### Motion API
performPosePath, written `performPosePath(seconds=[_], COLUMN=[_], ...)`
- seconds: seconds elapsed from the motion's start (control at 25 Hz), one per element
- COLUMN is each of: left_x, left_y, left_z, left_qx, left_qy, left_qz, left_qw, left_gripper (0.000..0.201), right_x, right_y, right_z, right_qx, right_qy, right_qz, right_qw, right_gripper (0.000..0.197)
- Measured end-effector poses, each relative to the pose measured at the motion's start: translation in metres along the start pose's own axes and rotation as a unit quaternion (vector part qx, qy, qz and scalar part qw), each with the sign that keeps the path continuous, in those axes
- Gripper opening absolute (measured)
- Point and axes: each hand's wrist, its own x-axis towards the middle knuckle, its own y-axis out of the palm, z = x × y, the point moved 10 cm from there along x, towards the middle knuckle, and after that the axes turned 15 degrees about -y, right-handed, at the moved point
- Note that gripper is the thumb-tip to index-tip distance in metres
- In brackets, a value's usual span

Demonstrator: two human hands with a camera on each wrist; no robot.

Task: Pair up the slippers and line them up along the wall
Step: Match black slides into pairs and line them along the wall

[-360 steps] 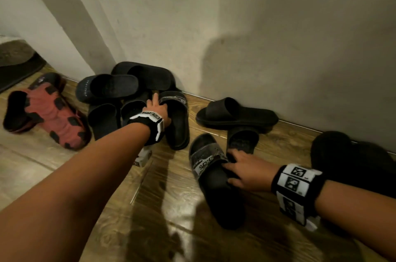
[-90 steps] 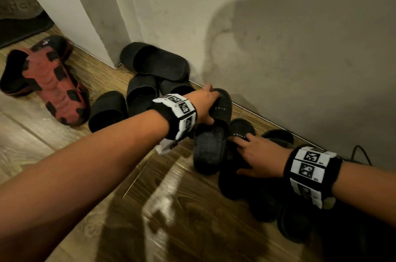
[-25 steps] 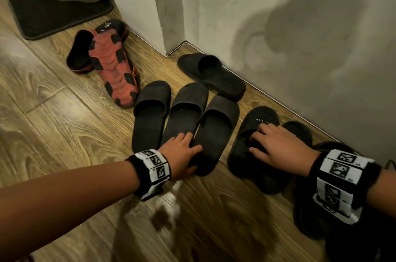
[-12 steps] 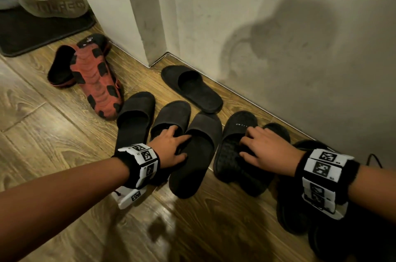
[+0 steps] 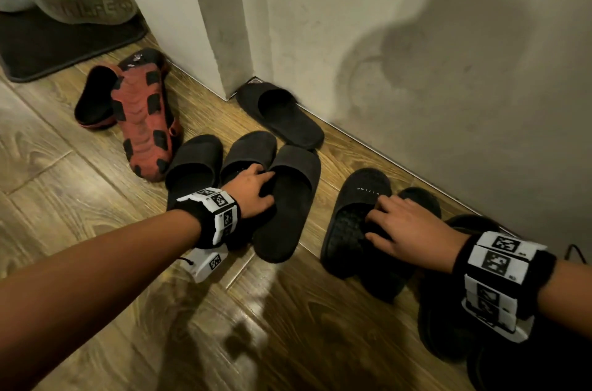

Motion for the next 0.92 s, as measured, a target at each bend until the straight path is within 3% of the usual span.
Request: performPosePath(seconds=[0.2, 0.56, 0.92], left_x=[-0.013, -0.003, -0.015], left_y=[0.022, 0.019, 0.017], left_z=[-0.019, -0.033, -0.023], left_qx=[0.006, -0.008, 0.014], left_qy=[0.045, 0.038, 0.074], left_qz=[0.037, 0.051, 0.056], left_qw=[0.998, 0.998, 0.996], left_gripper=[0.070, 0.066, 0.055], right_x=[0.000, 0.001, 0.002], right_y=[0.001, 0.006, 0.009], right_z=[-0.003, -0.006, -0.043], right_qx=[0.004, 0.016, 0.028], right_qy=[-0.001, -0.018, 0.032], right_qz=[-0.001, -0.004, 0.000], right_qw=[1.000, 1.000, 0.999], right_gripper=[0.043, 0.045, 0.044])
